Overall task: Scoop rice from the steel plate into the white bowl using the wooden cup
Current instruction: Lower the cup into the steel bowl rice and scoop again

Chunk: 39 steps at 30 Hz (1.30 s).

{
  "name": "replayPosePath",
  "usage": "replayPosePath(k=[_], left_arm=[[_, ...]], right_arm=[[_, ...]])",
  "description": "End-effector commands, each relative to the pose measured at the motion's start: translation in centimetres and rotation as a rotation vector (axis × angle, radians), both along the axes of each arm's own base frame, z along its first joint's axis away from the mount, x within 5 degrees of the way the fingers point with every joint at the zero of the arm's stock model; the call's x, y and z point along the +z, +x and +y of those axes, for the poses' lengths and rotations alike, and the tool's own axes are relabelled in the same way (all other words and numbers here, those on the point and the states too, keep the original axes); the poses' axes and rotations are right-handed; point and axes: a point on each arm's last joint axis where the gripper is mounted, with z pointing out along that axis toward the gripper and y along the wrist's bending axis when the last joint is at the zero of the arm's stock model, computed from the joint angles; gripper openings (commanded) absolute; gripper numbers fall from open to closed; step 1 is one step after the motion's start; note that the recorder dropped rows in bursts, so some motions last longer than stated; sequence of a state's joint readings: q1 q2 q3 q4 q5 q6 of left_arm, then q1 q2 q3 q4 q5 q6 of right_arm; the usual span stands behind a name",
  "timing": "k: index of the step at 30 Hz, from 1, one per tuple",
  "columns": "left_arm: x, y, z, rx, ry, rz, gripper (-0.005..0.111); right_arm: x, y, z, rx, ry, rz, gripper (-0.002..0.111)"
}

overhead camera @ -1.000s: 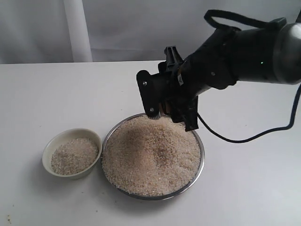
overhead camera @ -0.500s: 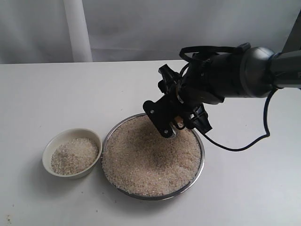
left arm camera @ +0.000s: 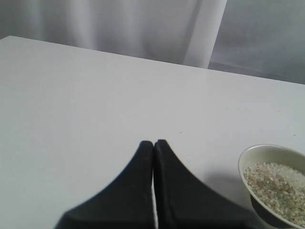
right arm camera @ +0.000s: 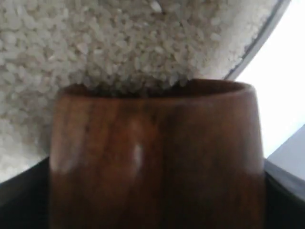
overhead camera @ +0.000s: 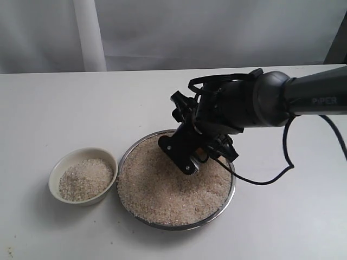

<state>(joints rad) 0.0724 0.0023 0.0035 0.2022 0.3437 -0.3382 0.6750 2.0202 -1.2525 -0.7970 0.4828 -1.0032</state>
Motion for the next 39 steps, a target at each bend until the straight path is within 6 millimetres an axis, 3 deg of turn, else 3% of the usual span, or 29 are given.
replayPosePath(k=[1, 22, 39], left_arm=[[0.2, 0.0, 0.0, -0.004, -0.006, -0.013, 0.0], [0.2, 0.0, 0.0, -0.004, -0.006, -0.013, 0.0], [0.2, 0.0, 0.0, -0.004, -0.006, -0.013, 0.0]], right_arm=[[-0.7, -0.3, 0.7, 0.024, -0.019, 0.007, 0.0], [-1.6, -3.3, 4.1, 0.043, 0.054, 0.082, 0.0], [-2.0, -4.6, 5.0, -0.122, 0.216, 0.223, 0.0]])
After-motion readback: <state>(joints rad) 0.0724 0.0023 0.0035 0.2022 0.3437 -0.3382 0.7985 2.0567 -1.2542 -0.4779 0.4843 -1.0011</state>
